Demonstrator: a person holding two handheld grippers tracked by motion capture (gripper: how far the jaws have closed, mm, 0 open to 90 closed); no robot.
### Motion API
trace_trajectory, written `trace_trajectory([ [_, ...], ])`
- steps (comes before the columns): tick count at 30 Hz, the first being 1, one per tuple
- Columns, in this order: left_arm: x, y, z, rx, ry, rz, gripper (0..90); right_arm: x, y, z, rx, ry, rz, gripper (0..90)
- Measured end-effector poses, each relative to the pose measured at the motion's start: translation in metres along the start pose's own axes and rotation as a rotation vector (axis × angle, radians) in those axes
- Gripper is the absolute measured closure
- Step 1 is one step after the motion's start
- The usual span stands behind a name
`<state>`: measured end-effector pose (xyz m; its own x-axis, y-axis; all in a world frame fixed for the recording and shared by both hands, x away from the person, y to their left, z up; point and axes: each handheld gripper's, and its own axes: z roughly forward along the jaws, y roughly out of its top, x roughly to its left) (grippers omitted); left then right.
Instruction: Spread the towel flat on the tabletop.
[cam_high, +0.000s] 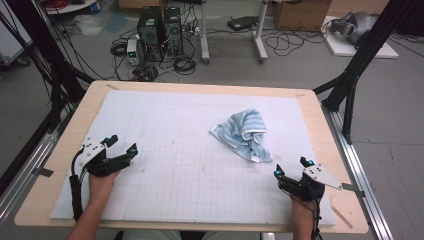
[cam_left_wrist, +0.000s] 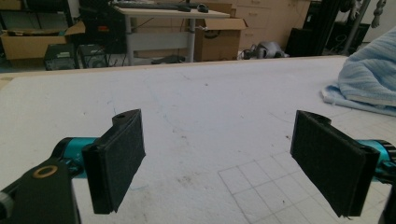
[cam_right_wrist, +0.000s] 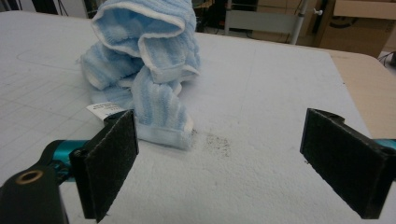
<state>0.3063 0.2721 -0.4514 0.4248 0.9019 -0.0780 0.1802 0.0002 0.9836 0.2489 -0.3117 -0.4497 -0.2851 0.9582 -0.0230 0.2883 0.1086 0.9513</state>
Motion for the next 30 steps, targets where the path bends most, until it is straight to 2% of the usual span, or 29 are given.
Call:
trace_trajectory([
  [26,0.0,0.0002,0.0002,0.006,0.0,0.005,17.8,-0.0017,0.0005,0.0002,0.001,0.007,0.01,10.5],
  [30,0.0008,0.0003,0.0002,0.006,0.003,-0.004,17.8,-0.003,0.0007,-0.0005,0.0,0.011,0.031,10.5],
])
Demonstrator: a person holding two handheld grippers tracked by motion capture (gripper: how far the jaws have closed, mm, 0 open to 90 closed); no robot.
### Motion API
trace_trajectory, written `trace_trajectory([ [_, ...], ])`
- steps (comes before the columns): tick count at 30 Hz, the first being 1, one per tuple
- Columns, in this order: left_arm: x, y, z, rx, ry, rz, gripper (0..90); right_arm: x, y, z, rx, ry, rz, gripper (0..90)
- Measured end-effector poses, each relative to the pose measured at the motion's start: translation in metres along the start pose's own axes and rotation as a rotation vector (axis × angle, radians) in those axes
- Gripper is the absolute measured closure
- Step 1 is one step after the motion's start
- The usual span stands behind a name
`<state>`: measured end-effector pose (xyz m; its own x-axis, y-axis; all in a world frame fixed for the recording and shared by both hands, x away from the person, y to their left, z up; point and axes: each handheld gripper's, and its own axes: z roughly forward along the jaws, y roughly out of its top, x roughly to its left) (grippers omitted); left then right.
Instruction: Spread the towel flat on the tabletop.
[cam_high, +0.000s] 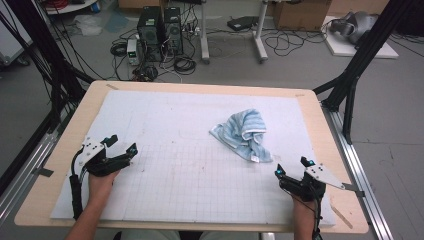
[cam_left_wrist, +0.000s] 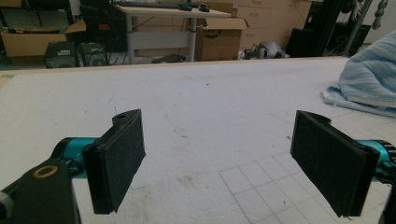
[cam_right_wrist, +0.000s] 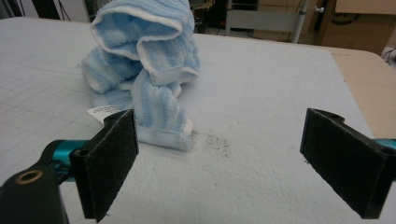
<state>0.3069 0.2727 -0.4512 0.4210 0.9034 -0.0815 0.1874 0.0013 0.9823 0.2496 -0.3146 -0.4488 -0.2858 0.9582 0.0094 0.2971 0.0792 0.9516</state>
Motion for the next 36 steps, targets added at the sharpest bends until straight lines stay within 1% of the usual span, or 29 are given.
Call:
trace_trajectory([
  [1,0.0,0.0,0.0,0.0,0.0,0.0,17.9,0.0,0.0,0.0,0.005,0.005,0.013,10.5],
  [3,-0.001,0.0,0.0,0.001,0.003,0.003,18.1,-0.001,0.001,0.0,0.006,0.012,0.014,10.5],
  [4,-0.001,0.0,0.0,0.001,0.005,0.0,18.1,-0.002,0.003,-0.001,-0.002,0.035,0.051,10.5],
  [6,0.0,0.0,0.0,0.003,0.003,0.001,18.1,0.0,0.009,-0.003,-0.012,0.035,0.025,10.5],
  [7,0.0,0.0,0.001,0.002,0.004,0.002,18.1,0.0,0.009,-0.003,-0.012,0.035,0.025,10.5],
  [8,-0.001,0.0,0.001,0.003,0.004,0.005,18.1,0.004,0.018,-0.003,-0.016,0.056,0.015,10.5],
  [10,-0.001,0.0,0.001,0.004,0.004,0.008,18.1,0.008,0.026,-0.003,-0.017,0.07,-0.004,10.5],
  [11,-0.001,0.0,0.001,0.005,0.004,0.008,18.1,0.008,0.026,-0.003,-0.017,0.07,-0.004,10.5],
  [12,-0.001,0.0,0.001,0.004,0.004,0.007,18.1,0.012,0.034,-0.003,-0.013,0.085,-0.027,10.5],
  [14,-0.001,0.0,0.001,0.006,0.002,0.006,18.1,0.015,0.037,-0.002,-0.009,0.095,-0.032,10.5],
  [15,-0.001,0.0,0.001,0.005,0.003,0.007,18.1,0.019,0.043,0.0,-0.003,0.112,-0.041,10.5],
  [18,-0.001,0.0,0.001,0.006,0.005,0.01,18.2,0.024,0.052,0.003,0.018,0.134,-0.028,10.6],
  [20,-0.001,0.0,0.001,0.005,0.009,0.005,18.2,0.026,0.055,0.004,0.016,0.143,-0.024,10.6],
  [21,-0.001,0.0,0.001,0.005,0.009,0.005,18.2,0.029,0.061,0.007,0.016,0.159,-0.012,10.5],
  [22,-0.001,0.0,0.001,0.005,0.009,0.005,18.2,0.029,0.061,0.007,0.016,0.159,-0.012,10.5],
  [23,-0.001,0.0,0.001,0.005,0.009,0.006,18.2,0.032,0.068,0.014,0.02,0.164,-0.023,10.5],
  [25,-0.001,0.0,0.001,0.006,0.009,0.009,18.2,0.035,0.075,0.024,0.037,0.171,-0.021,10.5],
  [26,-0.001,0.0,0.001,0.004,0.008,0.006,18.2,0.035,0.075,0.024,0.037,0.171,-0.021,10.5],
  [27,-0.001,0.0,0.001,0.005,0.009,0.005,18.2,0.036,0.078,0.03,0.045,0.178,-0.017,10.5],
  [29,-0.001,0.0,0.001,0.006,0.007,0.009,18.2,0.039,0.084,0.041,0.068,0.181,-0.024,10.5],
  [30,-0.001,0.0,0.001,0.007,0.006,0.011,18.2,0.044,0.089,0.052,0.089,0.178,-0.044,10.5],
  [31,-0.001,0.0,0.001,0.006,0.006,0.011,18.2,0.046,0.092,0.058,0.098,0.18,-0.057,10.5],
  [32,-0.002,0.0,0.001,0.004,0.008,0.01,18.2,0.046,0.092,0.058,0.098,0.18,-0.057,10.5],
  [33,-0.002,0.0,0.001,0.004,0.007,0.01,18.4,0.051,0.096,0.067,0.117,0.182,-0.079,10.5],
  [34,-0.002,0.0,0.001,0.004,0.007,0.011,18.4,0.051,0.096,0.067,0.117,0.182,-0.079,10.5],
  [36,-0.002,0.0,0.001,0.007,0.007,0.015,18.4,0.056,0.102,0.078,0.13,0.182,-0.101,10.5],
])
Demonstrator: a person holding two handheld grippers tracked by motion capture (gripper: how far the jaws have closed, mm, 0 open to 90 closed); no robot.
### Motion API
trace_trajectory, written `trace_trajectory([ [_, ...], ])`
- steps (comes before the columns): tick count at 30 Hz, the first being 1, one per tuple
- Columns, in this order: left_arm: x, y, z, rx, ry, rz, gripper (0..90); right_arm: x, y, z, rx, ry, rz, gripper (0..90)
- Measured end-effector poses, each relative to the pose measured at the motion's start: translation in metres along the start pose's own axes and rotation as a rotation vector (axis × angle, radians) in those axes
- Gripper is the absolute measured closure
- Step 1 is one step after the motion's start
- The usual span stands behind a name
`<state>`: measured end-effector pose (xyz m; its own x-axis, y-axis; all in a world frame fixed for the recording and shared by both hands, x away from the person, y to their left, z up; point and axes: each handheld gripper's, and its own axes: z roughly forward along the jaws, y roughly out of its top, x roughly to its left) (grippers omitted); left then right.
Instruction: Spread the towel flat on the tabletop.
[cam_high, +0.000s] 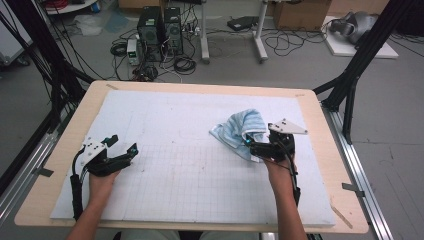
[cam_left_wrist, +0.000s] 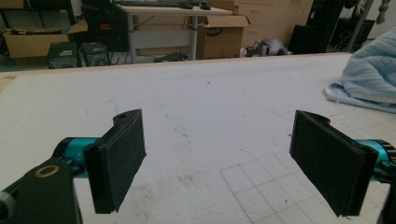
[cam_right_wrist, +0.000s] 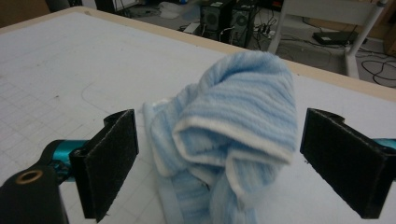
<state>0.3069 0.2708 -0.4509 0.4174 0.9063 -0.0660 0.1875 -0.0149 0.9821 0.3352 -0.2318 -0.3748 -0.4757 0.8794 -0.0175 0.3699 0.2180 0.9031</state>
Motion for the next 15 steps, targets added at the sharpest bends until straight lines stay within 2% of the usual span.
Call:
trace_trajectory([
  [3,0.0,0.0,0.0,0.0,0.001,0.001,18.4,0.001,0.009,0.014,0.024,-0.004,-0.025,10.5],
  [4,0.0,0.0,0.0,0.0,0.001,0.001,18.4,0.001,0.014,0.027,0.053,-0.012,-0.038,10.5],
  [6,0.0,0.0,0.0,0.001,0.001,0.001,18.4,0.002,0.019,0.04,0.086,-0.024,-0.06,10.5],
  [7,0.0,0.0,0.0,0.001,0.001,0.0,18.4,0.002,0.019,0.04,0.086,-0.024,-0.06,10.5],
  [9,0.0,0.0,0.0,0.003,0.001,0.002,18.5,0.002,0.022,0.053,0.122,-0.039,-0.077,10.5],
  [10,0.0,0.0,0.0,0.004,0.001,0.003,18.5,0.0,0.022,0.066,0.165,-0.063,-0.082,10.5],
  [12,0.0,0.0,0.0,0.003,0.001,0.002,18.5,-0.001,0.021,0.071,0.18,-0.069,-0.078,10.5],
  [14,0.0,0.0,0.0,0.003,0.0,0.003,18.6,-0.006,0.016,0.083,0.227,-0.077,-0.059,10.5],
  [15,0.0,0.0,0.0,0.004,0.0,0.004,18.6,-0.006,0.016,0.083,0.227,-0.077,-0.059,10.5],
])
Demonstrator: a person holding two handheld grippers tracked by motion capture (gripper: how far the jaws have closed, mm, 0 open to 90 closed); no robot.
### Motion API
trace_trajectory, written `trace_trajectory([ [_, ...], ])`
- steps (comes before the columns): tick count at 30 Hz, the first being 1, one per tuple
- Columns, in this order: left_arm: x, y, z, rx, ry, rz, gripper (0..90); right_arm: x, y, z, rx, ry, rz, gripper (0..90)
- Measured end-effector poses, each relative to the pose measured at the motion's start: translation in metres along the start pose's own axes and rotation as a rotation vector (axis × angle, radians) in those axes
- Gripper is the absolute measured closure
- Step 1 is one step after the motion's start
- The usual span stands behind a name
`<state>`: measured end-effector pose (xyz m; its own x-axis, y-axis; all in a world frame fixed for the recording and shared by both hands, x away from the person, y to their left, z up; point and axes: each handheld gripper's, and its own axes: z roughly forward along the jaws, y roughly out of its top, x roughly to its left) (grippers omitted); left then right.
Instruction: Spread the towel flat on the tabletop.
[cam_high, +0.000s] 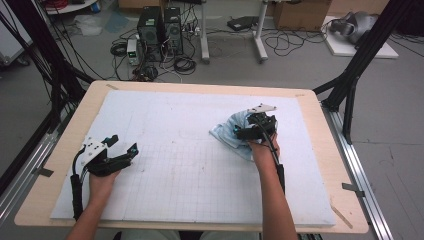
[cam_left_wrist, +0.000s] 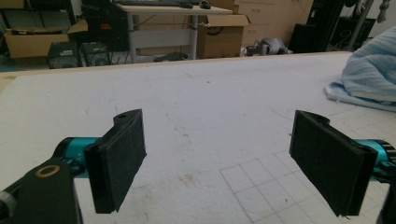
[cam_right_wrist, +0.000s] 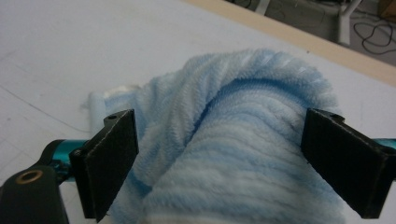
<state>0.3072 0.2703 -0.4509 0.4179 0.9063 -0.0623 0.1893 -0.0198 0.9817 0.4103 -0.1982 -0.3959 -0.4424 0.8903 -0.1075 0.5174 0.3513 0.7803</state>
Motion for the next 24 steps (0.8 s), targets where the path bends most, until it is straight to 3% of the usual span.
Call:
trace_trajectory([
  [5,0.0,0.0,0.0,0.004,0.001,0.004,18.6,-0.004,-0.006,0.012,0.064,-0.007,0.017,10.7],
  [8,0.0,0.0,0.0,0.004,0.002,0.003,18.6,-0.008,-0.01,0.017,0.097,0.007,0.043,17.0],
  [9,0.0,0.0,0.0,0.003,0.001,0.003,18.6,-0.008,-0.012,0.017,0.104,0.01,0.046,29.7],
  [10,0.0,0.0,0.0,0.003,0.003,-0.001,18.6,-0.008,-0.012,0.017,0.104,0.01,0.046,29.7],
  [11,0.0,0.0,0.0,0.004,0.003,-0.002,18.7,-0.009,-0.014,0.014,0.094,0.028,0.041,47.0],
  [12,0.0,0.0,0.0,0.003,0.003,-0.003,18.7,-0.009,-0.015,0.012,0.095,0.032,0.035,57.0],
  [13,0.0,0.0,0.001,0.003,0.002,-0.004,18.7,-0.009,-0.015,0.012,0.095,0.032,0.035,57.0],
  [14,0.0,0.0,0.001,0.007,0.002,-0.002,18.7,-0.009,-0.016,0.008,0.081,0.064,0.026,65.1],
  [20,0.0,0.0,0.001,0.009,0.0,-0.005,18.7,0.003,-0.016,-0.009,0.019,0.162,0.048,68.8],
  [24,0.0,0.0,0.001,0.01,0.002,-0.004,18.7,0.025,-0.013,-0.025,-0.027,0.221,0.009,68.9],
])
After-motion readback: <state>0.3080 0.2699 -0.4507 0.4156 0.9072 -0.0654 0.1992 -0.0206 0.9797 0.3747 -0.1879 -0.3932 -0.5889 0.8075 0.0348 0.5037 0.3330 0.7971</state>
